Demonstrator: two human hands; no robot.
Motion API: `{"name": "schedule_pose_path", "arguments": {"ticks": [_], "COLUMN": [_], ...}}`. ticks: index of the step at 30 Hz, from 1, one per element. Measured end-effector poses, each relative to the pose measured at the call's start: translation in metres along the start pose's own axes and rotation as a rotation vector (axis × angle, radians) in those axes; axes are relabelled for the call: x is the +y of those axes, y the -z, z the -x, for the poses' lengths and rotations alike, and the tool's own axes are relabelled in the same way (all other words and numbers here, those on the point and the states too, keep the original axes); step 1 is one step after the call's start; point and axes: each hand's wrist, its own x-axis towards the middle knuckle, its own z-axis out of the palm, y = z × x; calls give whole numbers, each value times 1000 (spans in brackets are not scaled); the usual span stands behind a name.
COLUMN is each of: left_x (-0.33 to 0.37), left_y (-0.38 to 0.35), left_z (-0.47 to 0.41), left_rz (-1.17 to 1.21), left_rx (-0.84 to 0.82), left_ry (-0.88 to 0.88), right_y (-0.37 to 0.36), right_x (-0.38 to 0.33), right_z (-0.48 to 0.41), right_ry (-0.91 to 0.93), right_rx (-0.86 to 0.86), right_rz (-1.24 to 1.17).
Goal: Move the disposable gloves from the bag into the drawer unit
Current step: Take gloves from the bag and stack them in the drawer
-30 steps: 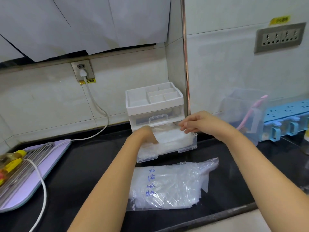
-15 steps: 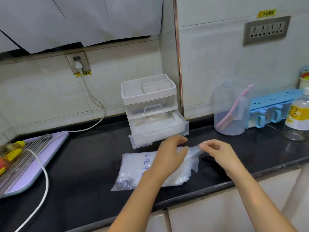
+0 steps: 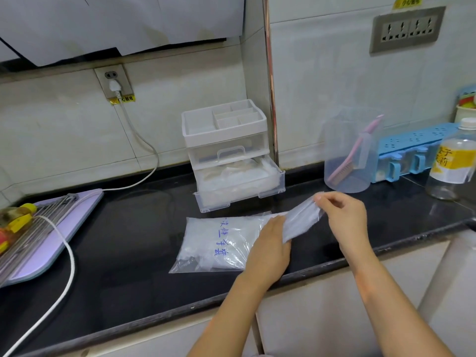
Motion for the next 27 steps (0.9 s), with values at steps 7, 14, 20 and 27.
{"name": "schedule_pose_path", "arguments": {"ticks": [7,14,20,27], "left_x": [-4,-1,7,10], "left_y": [-1,1,10,88], "left_z": [-2,-1,-7,-30], "left_rz": [-150,-185,-96,173], "left_rx": [-84,-119,-205,-604], "left_ry": [29,48,70,110], "right_y": [22,44,37,26], "right_x": [-27,-36,-80,-159], "right_z": [-16,-23,-36,-49], "right_ry": [80,52,170,451], "right_rx": [127,234,14,-547], "right_rz": [-53,-167,-32,192]}}
